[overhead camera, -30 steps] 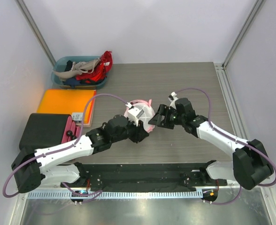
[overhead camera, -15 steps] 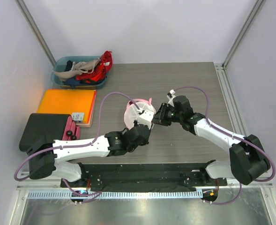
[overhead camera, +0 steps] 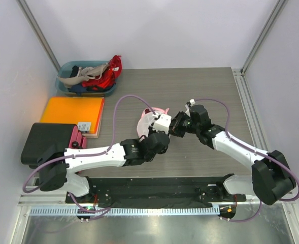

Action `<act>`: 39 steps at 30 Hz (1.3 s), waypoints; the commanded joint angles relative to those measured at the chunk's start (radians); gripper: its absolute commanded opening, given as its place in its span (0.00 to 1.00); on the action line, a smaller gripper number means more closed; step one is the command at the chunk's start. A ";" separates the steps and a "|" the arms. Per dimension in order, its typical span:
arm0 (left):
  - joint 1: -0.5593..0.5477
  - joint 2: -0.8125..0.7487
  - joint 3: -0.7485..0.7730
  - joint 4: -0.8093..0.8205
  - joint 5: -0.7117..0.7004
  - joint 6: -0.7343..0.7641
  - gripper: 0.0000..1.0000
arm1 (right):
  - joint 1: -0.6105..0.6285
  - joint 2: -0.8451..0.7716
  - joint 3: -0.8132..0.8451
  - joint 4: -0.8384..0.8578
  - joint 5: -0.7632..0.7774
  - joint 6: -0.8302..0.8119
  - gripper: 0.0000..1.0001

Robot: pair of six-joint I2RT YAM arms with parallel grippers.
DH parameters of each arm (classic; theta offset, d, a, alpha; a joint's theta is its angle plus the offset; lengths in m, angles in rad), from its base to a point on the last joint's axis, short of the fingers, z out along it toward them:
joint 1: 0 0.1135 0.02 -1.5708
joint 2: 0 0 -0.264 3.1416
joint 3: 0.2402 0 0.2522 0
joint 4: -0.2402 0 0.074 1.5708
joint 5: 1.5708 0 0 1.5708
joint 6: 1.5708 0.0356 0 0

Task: Place the bra in the laundry bag and zip it closed
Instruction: Zip the zipper on the laundry bag.

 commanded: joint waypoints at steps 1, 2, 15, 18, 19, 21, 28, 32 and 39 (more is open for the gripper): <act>0.002 0.044 0.058 -0.016 -0.100 0.042 0.35 | 0.009 -0.036 -0.002 0.048 0.014 0.104 0.01; 0.002 0.050 0.064 -0.021 -0.106 0.046 0.33 | 0.009 -0.048 -0.004 0.047 0.024 0.110 0.01; 0.002 0.161 0.170 -0.107 -0.246 0.052 0.13 | 0.030 -0.092 -0.013 0.048 0.041 0.185 0.01; 0.002 0.165 0.180 -0.134 -0.273 0.052 0.08 | 0.031 -0.106 -0.016 0.044 0.044 0.194 0.01; 0.002 0.164 0.180 -0.140 -0.278 0.051 0.07 | 0.031 -0.115 -0.015 0.041 0.056 0.193 0.01; 0.002 0.152 0.167 -0.159 -0.283 0.052 0.06 | 0.017 -0.125 -0.014 0.040 0.065 0.184 0.01; 0.002 0.045 0.046 -0.168 -0.240 0.072 0.00 | -0.084 -0.073 0.013 0.029 -0.010 0.095 0.01; 0.002 -0.021 -0.025 -0.159 -0.194 0.080 0.00 | -0.127 -0.013 0.057 0.040 -0.079 0.064 0.01; 0.002 -0.117 -0.145 -0.170 -0.177 0.069 0.00 | -0.221 0.090 0.142 0.060 -0.198 0.015 0.01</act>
